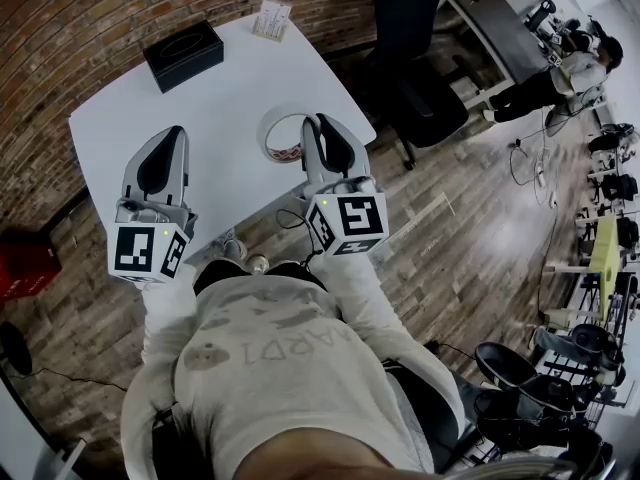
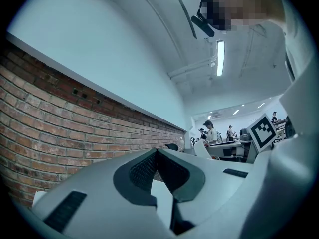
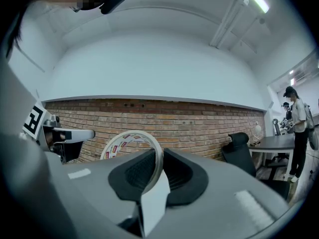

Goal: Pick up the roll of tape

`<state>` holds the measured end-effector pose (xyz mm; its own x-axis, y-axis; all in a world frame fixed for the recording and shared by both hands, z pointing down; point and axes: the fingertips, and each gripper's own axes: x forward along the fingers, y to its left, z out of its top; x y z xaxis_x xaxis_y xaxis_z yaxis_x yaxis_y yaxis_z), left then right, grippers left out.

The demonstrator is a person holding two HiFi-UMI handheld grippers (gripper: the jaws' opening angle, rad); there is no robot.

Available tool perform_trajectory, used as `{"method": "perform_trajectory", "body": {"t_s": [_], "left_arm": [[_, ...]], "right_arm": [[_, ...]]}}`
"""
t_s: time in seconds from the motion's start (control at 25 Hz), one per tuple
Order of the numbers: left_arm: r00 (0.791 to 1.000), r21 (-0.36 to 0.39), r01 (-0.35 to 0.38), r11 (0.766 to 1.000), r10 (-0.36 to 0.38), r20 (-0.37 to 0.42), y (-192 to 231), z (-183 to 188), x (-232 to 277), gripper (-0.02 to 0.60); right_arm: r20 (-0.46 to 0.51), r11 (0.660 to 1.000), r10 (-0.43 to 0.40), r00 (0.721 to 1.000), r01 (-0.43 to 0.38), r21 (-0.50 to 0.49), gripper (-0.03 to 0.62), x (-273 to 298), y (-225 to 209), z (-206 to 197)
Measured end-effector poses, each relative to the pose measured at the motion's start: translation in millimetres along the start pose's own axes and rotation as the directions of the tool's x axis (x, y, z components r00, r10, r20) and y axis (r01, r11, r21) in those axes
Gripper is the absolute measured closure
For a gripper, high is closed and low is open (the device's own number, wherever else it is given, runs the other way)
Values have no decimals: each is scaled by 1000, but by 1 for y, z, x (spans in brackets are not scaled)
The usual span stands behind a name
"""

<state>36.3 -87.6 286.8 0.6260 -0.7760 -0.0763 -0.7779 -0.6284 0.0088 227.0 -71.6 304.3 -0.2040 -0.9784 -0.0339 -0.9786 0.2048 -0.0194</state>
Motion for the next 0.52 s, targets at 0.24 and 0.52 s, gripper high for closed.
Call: {"method": "perform_trajectory", "body": {"t_s": [0.24, 0.52], "left_arm": [[1000, -2, 2, 1000, -2, 4, -3, -2, -6, 575], [1000, 4, 12, 1000, -12, 1, -13, 3, 1, 575]], "right_arm": [[10, 1000, -3, 1000, 3, 1, 533, -8, 2, 0], [19, 1000, -7, 1000, 7, 9, 533, -11, -8, 5]]}}
